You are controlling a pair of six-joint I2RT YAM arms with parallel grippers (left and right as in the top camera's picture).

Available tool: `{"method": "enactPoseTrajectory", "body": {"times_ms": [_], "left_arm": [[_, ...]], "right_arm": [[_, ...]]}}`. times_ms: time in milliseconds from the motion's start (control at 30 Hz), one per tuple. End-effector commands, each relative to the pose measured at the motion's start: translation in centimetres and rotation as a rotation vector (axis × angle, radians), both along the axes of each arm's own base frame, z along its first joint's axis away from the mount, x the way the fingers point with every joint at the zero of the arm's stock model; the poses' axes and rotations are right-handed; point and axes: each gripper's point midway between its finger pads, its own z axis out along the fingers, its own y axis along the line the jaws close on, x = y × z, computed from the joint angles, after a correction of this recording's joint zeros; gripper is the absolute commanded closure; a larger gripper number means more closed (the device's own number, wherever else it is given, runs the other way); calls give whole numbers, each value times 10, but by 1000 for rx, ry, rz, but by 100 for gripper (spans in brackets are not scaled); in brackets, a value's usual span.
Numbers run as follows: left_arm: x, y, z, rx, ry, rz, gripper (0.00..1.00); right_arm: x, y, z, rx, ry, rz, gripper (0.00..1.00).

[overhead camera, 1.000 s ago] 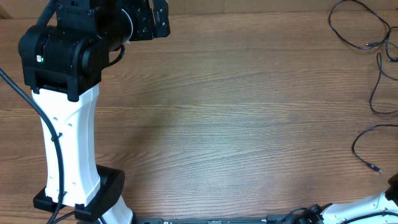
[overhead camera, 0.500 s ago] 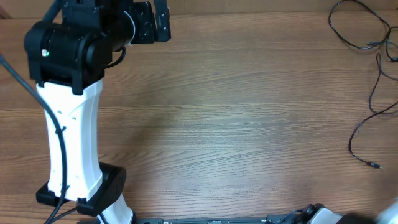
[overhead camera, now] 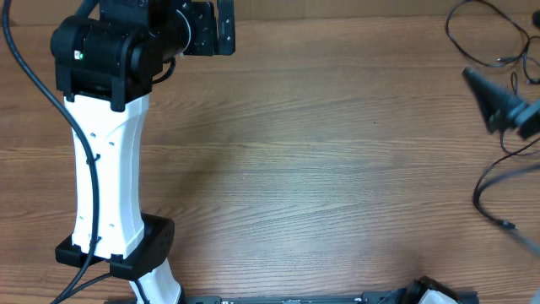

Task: Untangle cables

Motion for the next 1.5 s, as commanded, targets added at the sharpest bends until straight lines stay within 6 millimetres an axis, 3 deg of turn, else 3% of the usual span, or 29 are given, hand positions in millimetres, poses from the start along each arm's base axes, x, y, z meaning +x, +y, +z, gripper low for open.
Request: {"method": "enactPoseTrajectory", "body": {"times_ms": [0, 167, 300, 467, 533, 700, 800, 900, 1000, 1067, 1300, 1467], "left_arm": [[-4, -5, 1, 16, -2, -28, 0], [-5, -5, 0, 17, 3, -28, 0], [-6, -6, -1, 12, 9, -34, 0], [-10, -14, -2, -20, 26, -75, 0], [-12, -18, -3, -34, 35, -93, 0], [-15, -20, -5, -43, 47, -106, 0], [-15, -20, -4, -43, 47, -106, 0], [-15, -20, -5, -43, 48, -106, 0], [-15, -20, -5, -41, 48, -108, 0], [-15, -20, -5, -30, 44, -119, 0], [-15, -20, -5, -15, 39, -133, 0], [-16, -20, -6, -10, 43, -135, 0]], "right_arm": [[-21, 15, 11, -213, -167, -61, 0], [-34, 53, -19, -176, -36, -21, 0], [-49, 52, -34, -195, -5, -109, 0], [-105, 64, -21, -156, -107, -99, 0], [-128, 66, -24, -113, -115, -99, 0], [-152, 67, -43, -40, -185, -112, 0], [-145, 59, -56, 55, -224, -150, 0], [-118, 45, -77, 234, -170, -202, 0], [-67, 27, -127, 433, -134, -242, 0], [-55, 25, -150, 475, -156, -232, 0], [-33, 13, -230, 503, -125, -294, 0], [-31, 14, -241, 501, -101, -295, 0]]}}
